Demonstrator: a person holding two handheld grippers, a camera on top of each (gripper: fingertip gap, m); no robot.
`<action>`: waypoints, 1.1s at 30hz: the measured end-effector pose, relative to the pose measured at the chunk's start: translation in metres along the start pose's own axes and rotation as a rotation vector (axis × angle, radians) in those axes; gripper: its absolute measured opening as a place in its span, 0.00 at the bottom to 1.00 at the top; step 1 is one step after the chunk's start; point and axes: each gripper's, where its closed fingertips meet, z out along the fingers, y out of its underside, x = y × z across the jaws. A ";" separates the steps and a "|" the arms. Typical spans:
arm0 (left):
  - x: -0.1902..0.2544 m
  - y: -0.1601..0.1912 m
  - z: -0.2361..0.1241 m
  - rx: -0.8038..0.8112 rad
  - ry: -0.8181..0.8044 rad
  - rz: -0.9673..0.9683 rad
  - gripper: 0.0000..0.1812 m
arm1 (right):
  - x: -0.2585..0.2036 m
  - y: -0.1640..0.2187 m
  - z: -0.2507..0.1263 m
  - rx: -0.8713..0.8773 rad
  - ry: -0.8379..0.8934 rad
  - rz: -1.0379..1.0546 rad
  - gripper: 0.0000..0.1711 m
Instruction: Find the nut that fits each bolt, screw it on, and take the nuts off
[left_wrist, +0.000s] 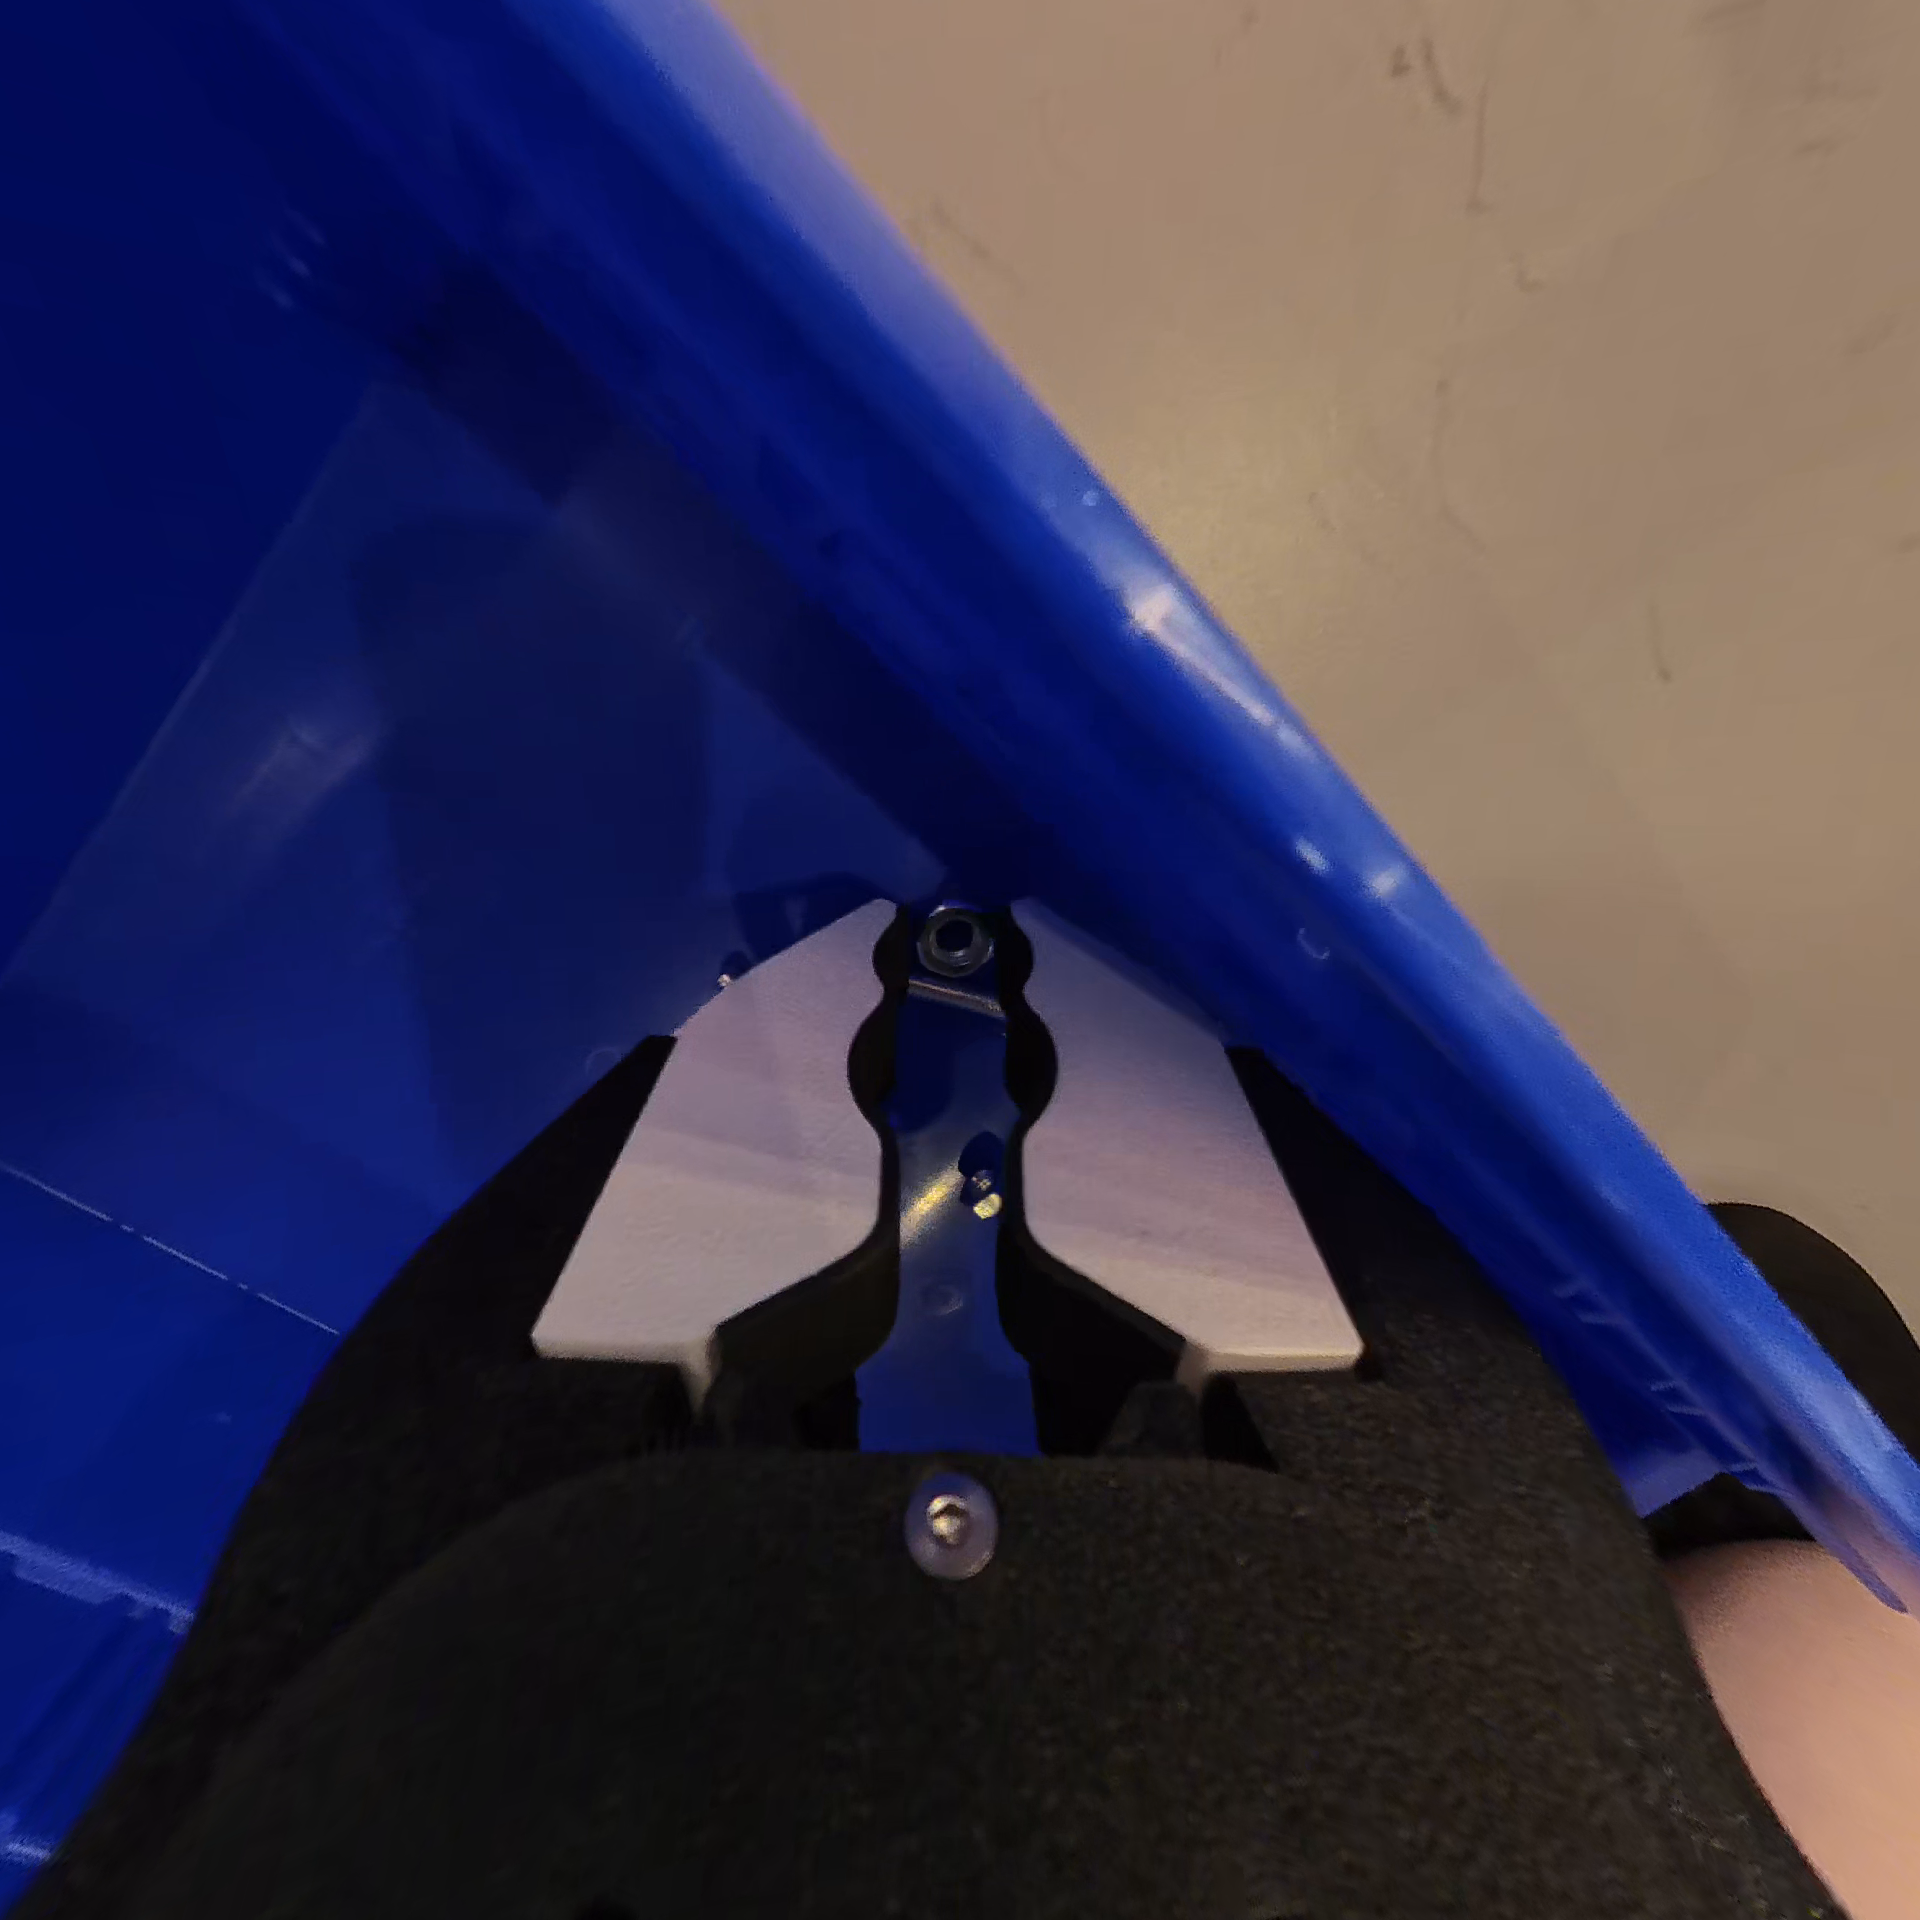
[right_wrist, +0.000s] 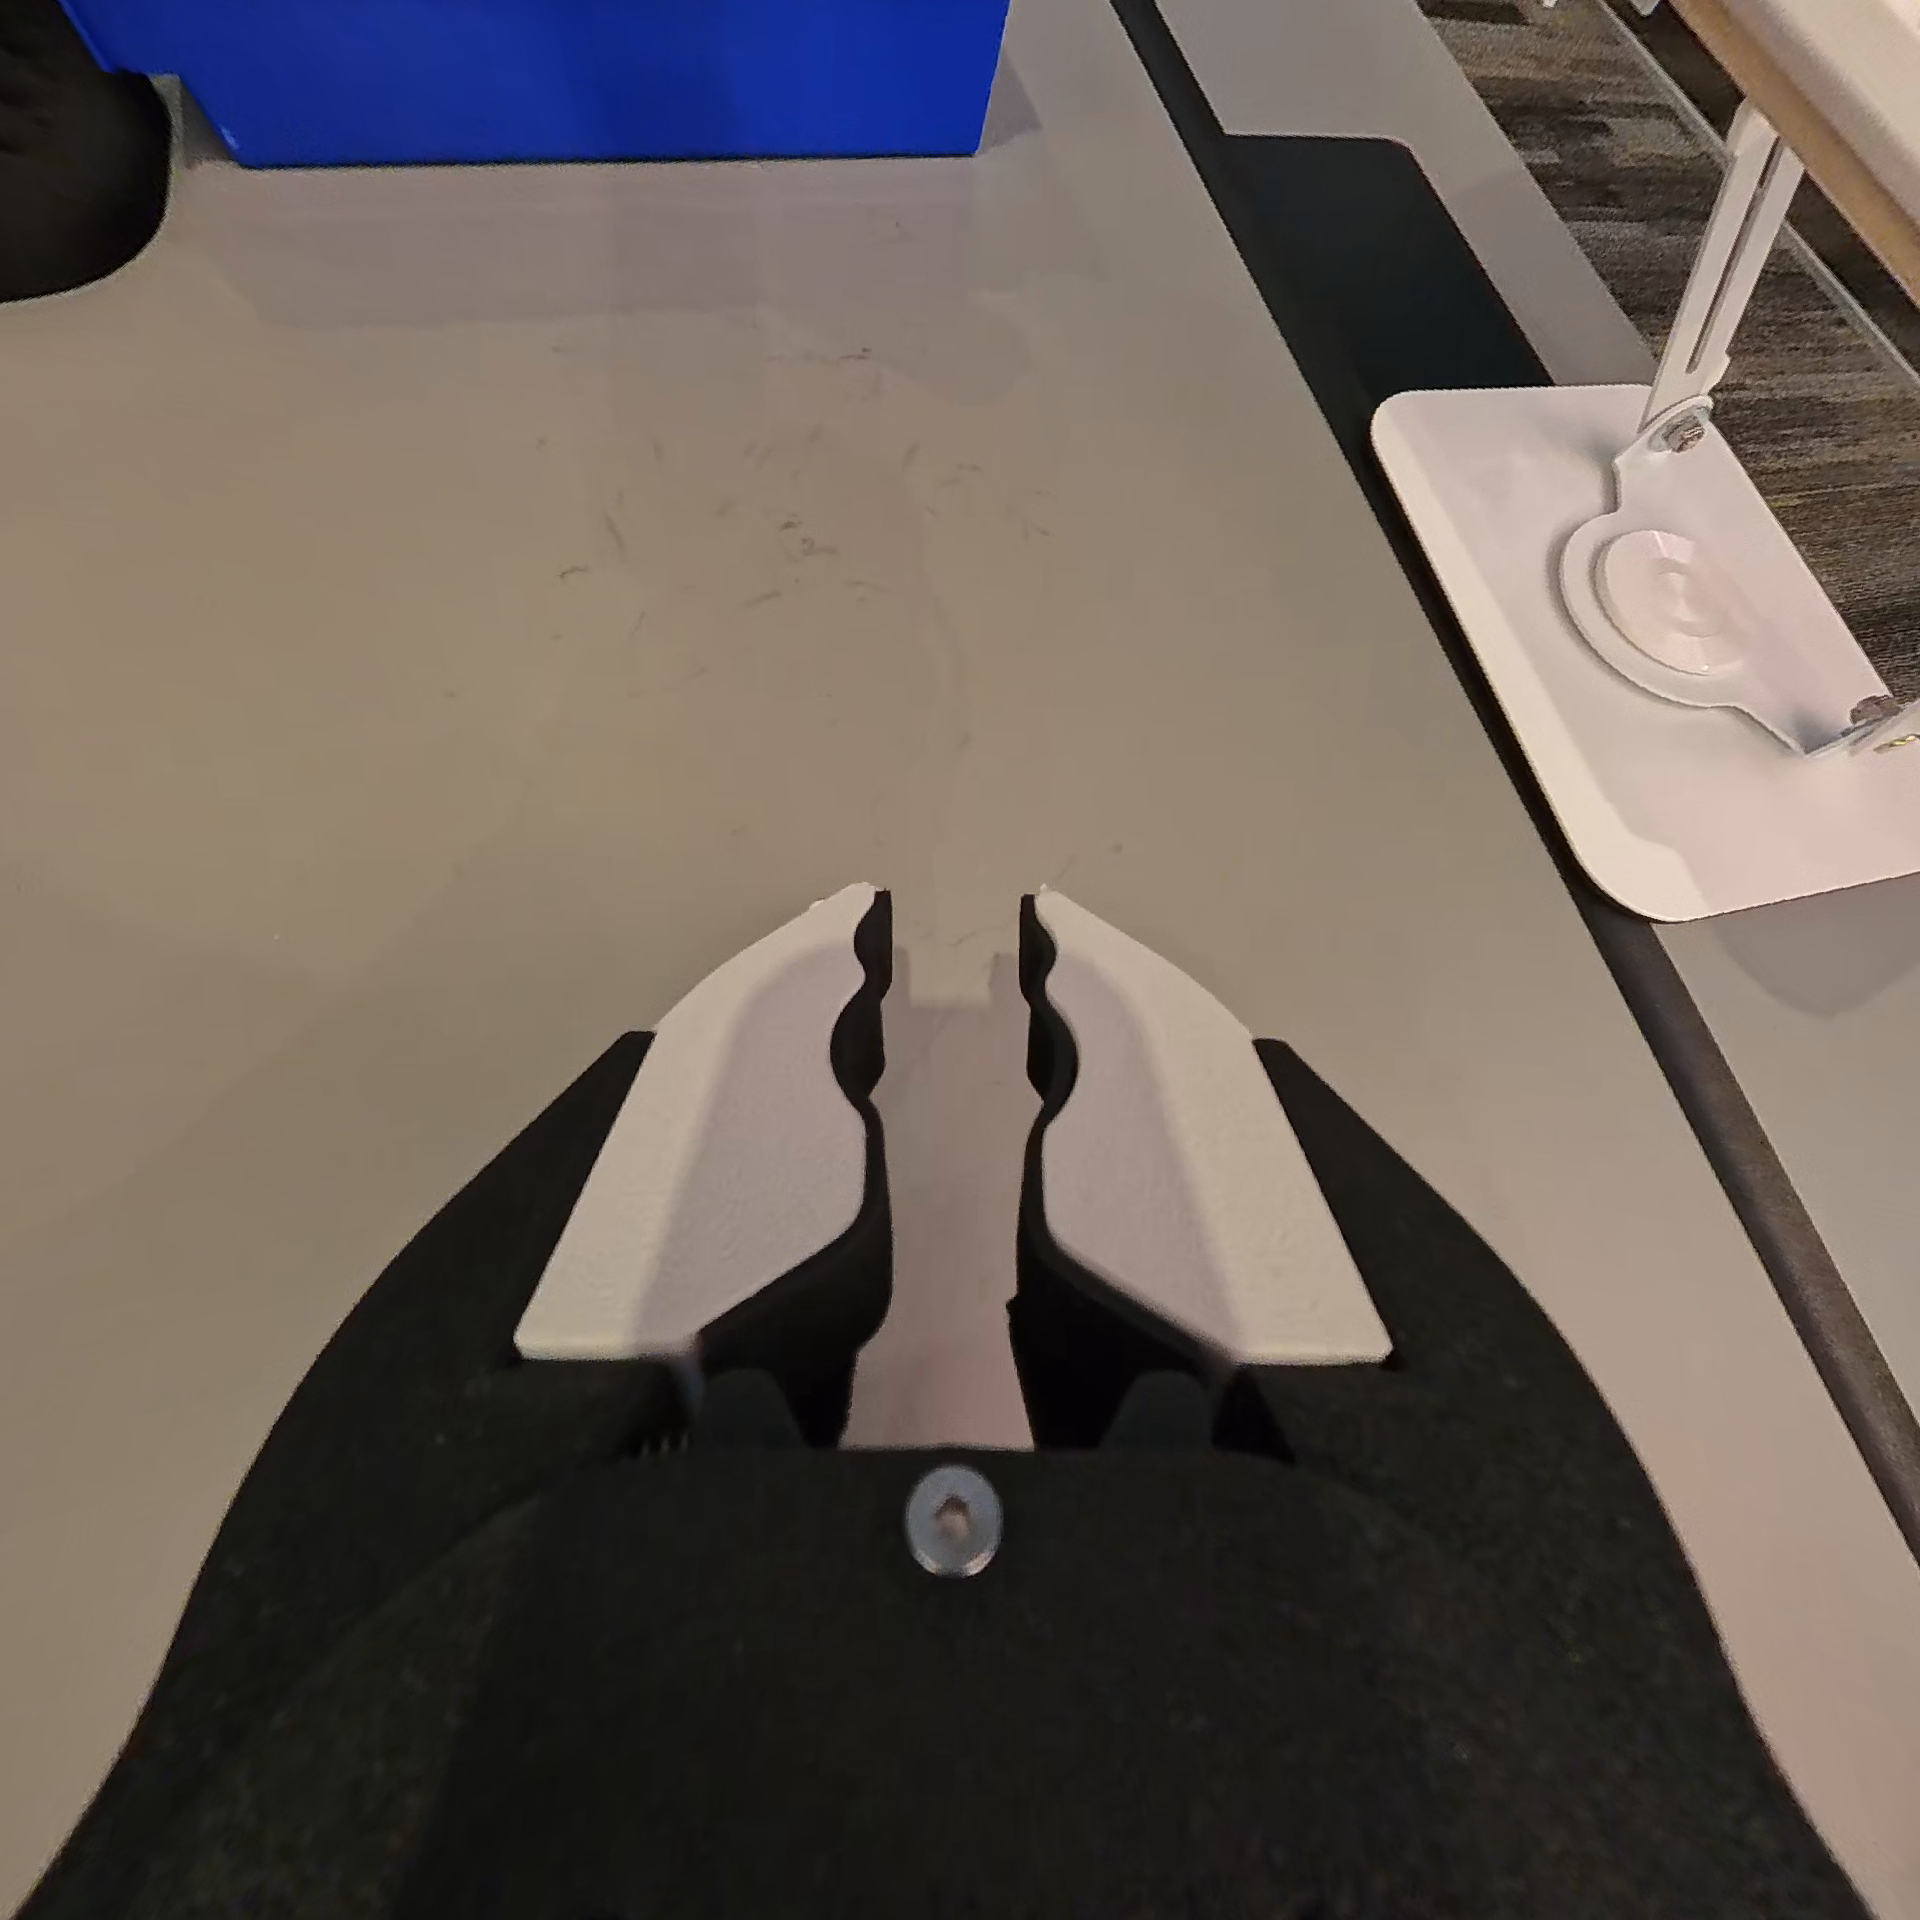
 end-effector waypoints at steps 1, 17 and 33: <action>0.000 0.000 0.000 -0.002 -0.001 -0.003 0.08 | 0.000 0.000 0.000 -0.002 0.000 0.000 0.13; -0.019 -0.018 -0.041 0.224 -0.079 -0.066 0.08 | -0.003 0.004 0.003 -0.025 -0.009 -0.023 0.12; 0.221 -0.154 -0.161 0.878 0.495 0.376 0.07 | -0.013 -0.050 -0.044 0.119 0.054 -0.174 0.13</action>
